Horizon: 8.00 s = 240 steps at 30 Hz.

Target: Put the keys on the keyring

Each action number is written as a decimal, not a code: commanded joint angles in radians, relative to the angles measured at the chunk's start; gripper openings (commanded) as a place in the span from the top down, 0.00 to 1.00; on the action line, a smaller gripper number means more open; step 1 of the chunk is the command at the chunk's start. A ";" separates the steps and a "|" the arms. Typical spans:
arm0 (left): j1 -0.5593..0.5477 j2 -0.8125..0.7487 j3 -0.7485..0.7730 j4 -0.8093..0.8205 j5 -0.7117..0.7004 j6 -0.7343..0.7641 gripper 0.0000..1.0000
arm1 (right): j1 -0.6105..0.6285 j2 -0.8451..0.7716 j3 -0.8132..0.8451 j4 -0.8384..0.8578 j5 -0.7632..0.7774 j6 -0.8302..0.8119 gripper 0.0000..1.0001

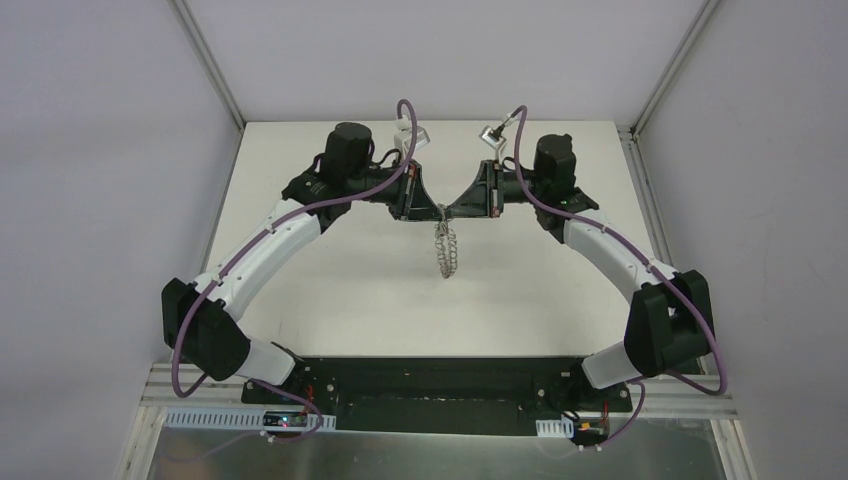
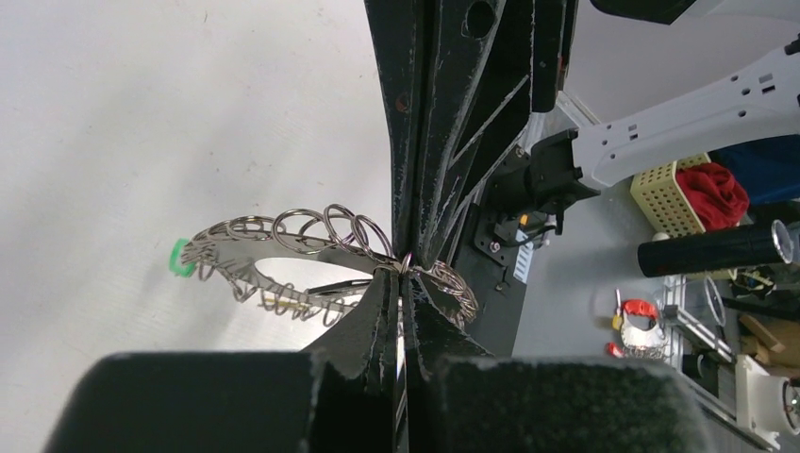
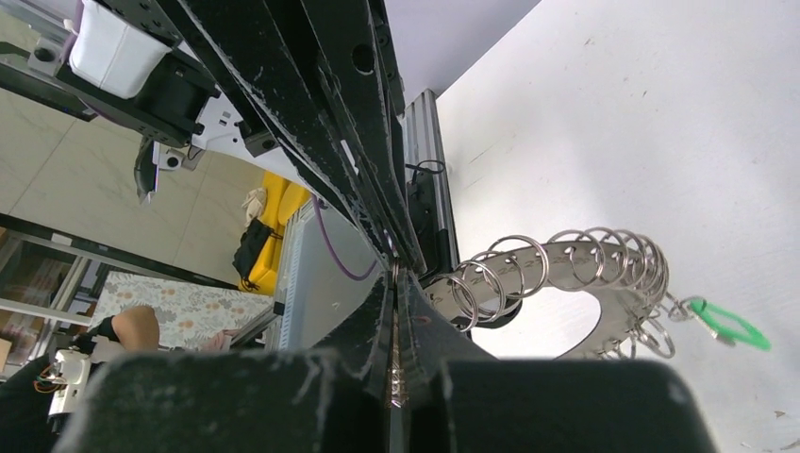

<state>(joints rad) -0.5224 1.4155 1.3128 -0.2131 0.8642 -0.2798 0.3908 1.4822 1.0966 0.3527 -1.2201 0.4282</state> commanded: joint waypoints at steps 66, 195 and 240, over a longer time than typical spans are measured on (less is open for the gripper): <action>-0.050 -0.031 0.150 -0.332 -0.004 0.392 0.61 | 0.054 -0.026 0.079 -0.071 -0.053 -0.090 1.00; -0.146 0.022 0.103 -0.116 -0.243 0.366 1.00 | 0.019 0.001 0.002 0.002 0.113 0.015 1.00; -0.027 -0.014 0.073 -0.044 -0.057 0.250 0.65 | -0.024 -0.003 -0.068 0.203 0.038 0.102 1.00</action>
<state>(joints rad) -0.5663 1.4460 1.3872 -0.3202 0.7162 0.0132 0.3695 1.5013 1.0218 0.4229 -1.1080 0.4900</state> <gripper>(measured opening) 0.350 0.006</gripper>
